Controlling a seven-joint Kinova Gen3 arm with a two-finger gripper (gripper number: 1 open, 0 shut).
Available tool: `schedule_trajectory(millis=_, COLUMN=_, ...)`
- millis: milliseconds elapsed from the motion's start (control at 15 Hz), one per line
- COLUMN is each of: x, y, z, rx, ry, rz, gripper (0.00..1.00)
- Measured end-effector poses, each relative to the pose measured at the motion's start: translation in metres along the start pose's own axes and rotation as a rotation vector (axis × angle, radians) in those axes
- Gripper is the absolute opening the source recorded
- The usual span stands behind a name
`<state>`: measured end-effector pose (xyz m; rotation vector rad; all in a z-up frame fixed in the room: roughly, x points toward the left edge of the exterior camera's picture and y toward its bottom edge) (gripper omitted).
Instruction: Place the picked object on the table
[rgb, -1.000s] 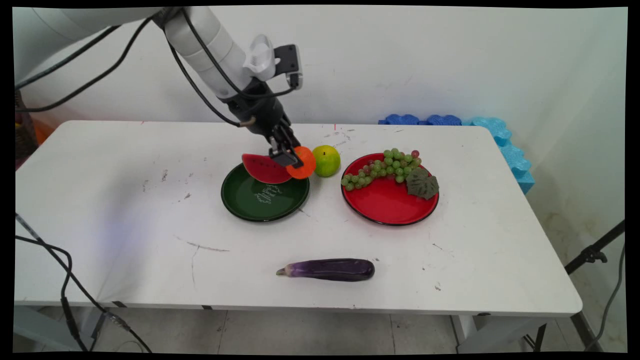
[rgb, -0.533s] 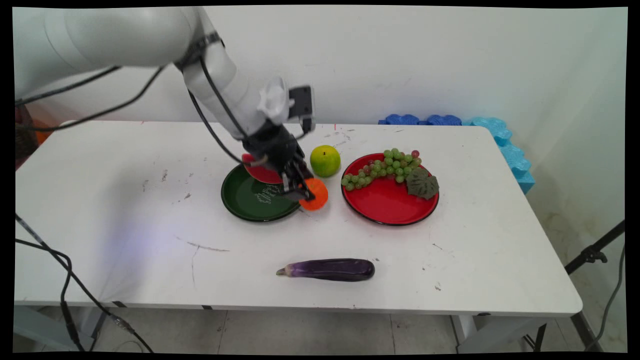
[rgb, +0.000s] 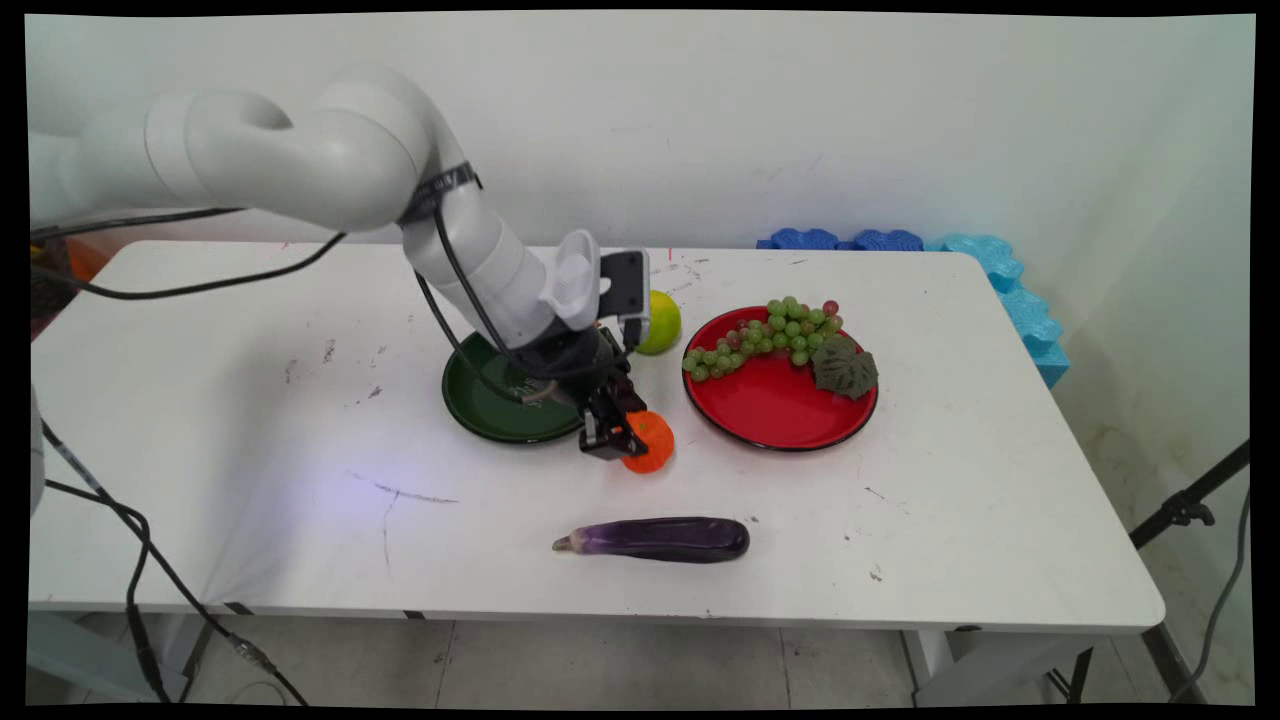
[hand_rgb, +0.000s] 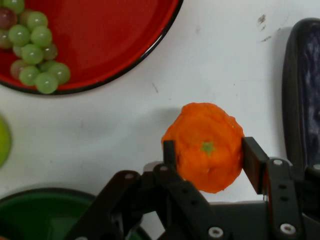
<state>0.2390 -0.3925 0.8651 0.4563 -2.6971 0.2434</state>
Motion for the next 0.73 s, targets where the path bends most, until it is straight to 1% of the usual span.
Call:
schedule_trajectory(millis=400, x=-0.003, y=0.008, z=0.016, rx=0.01, ry=0.017, rz=0.002, gripper=0.0)
schedule_trajectory(millis=467, x=-0.003, y=0.009, z=0.018, rx=0.01, ry=0.021, rz=0.001, gripper=1.0)
schedule_trajectory(millis=733, x=-0.001, y=0.011, z=0.019, rx=0.004, ry=0.042, rz=-0.002, gripper=1.0)
